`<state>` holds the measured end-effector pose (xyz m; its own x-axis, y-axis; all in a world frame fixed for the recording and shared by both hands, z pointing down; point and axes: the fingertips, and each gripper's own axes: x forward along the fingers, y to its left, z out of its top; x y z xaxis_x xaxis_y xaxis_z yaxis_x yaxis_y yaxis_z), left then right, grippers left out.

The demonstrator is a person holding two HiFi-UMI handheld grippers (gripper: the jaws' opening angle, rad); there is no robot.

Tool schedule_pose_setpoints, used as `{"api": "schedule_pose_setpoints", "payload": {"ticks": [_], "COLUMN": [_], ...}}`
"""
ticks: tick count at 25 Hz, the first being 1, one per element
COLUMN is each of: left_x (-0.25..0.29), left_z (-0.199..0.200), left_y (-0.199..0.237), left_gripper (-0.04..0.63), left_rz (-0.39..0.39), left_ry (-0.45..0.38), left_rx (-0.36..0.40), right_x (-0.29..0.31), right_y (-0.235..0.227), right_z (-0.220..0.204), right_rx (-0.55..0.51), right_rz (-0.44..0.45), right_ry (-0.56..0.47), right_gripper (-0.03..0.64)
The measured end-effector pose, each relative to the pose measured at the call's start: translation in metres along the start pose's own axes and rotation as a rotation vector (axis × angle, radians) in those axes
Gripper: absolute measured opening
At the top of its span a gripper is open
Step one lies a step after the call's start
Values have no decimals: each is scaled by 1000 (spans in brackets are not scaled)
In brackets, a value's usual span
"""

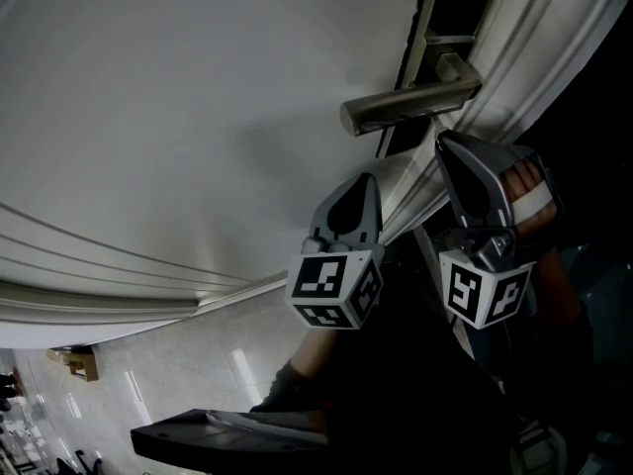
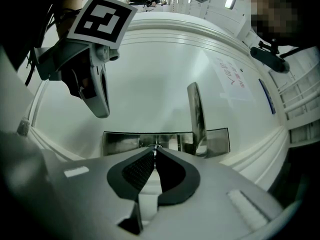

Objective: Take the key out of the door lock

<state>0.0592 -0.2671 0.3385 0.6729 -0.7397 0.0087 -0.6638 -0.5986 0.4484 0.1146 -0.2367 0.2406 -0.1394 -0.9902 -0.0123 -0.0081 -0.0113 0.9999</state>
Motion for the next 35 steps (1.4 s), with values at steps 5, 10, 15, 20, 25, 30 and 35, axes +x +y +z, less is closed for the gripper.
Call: {"api": "schedule_pose_setpoints", "payload": {"ticks": [5, 10, 15, 20, 25, 30, 35], "left_x": [0, 0, 0, 1, 1, 1, 0], "left_z": [1, 2, 2, -1, 0, 2, -1], "left_y": [-1, 0, 0, -1, 0, 0, -1], "left_gripper": [0, 0, 0, 0, 0, 0, 0], "left_rz": [4, 10, 14, 4, 7, 14, 4], "left_ry": [0, 0, 0, -2, -1, 0, 4], "left_rx": [2, -2, -1, 1, 6, 7, 10], "right_x": [0, 0, 0, -1, -2, -2, -4], "right_y": [0, 1, 1, 1, 1, 1, 1], "right_z": [0, -1, -1, -1, -1, -1, -1], "right_rx": [-1, -1, -1, 0, 0, 2, 1], "right_rz": [-1, 3, 3, 3, 2, 1, -1], "right_ry": [0, 0, -2, -6, -7, -7, -8], "right_gripper": [12, 12, 12, 12, 12, 12, 12]}}
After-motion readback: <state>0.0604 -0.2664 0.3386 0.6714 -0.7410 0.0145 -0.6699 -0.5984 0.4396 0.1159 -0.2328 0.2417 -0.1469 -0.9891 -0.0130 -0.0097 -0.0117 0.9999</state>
